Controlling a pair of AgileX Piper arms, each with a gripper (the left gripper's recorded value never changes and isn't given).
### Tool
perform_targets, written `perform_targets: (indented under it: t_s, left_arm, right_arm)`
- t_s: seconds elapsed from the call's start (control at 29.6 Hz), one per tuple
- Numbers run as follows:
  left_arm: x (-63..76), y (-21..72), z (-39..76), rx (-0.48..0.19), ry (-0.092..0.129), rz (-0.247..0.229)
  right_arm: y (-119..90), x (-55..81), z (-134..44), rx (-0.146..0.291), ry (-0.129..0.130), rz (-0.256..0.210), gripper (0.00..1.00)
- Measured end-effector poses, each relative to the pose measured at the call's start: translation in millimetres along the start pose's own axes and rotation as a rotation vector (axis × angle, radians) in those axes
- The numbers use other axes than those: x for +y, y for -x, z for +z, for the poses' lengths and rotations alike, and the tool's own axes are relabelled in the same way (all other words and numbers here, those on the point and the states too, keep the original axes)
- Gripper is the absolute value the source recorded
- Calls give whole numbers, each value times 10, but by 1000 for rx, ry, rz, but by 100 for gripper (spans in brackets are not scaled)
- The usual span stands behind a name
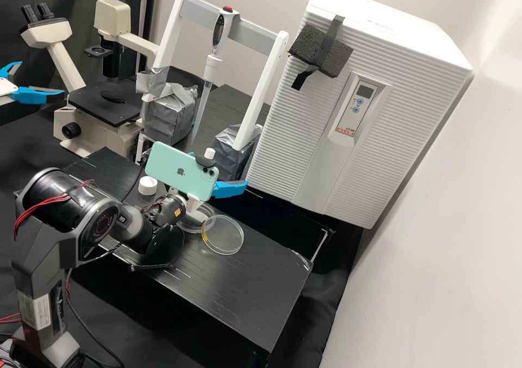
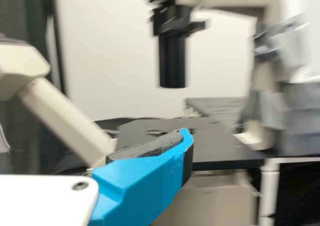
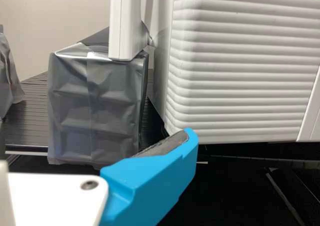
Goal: Close the bottle
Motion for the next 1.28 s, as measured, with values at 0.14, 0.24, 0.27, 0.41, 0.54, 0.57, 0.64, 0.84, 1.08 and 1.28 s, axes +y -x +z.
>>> perform_targets:
  t_s: [0.14, 0.24, 0.27, 0.41, 0.54, 0.57, 0.64, 0.84, 1.08, 1.28]
  left_arm:
    - [-12, 221, 62, -104, 23, -17]
    - [-45, 379, 95, -134, 36, -56]
    - [-62, 430, 112, -148, 40, -72]
    - [-115, 648, 186, -193, 39, -124]
    - [-195, 815, 237, -236, 42, -190]
    - [-211, 842, 234, -240, 43, -202]
    - [-236, 884, 216, -235, 50, -221]
    - [-270, 958, 150, -197, 91, -247]
    - [-296, 998, 138, -199, 91, -270]
    - [-286, 1001, 135, -194, 97, -265]
  right_arm:
    - [0, 0, 0, 0, 0, 0, 100]
    - [0, 0, 0, 0, 0, 0, 100]
    - [0, 0, 0, 0, 0, 0, 100]
    - [0, 0, 0, 0, 0, 0, 100]
    - [0, 0, 0, 0, 0, 0, 100]
    - [0, 0, 0, 0, 0, 0, 100]
    - [0, 0, 0, 0, 0, 0, 100]
    - [0, 0, 0, 0, 0, 0, 100]
    - [0, 0, 0, 0, 0, 0, 100]
    - [0, 0, 0, 0, 0, 0, 100]
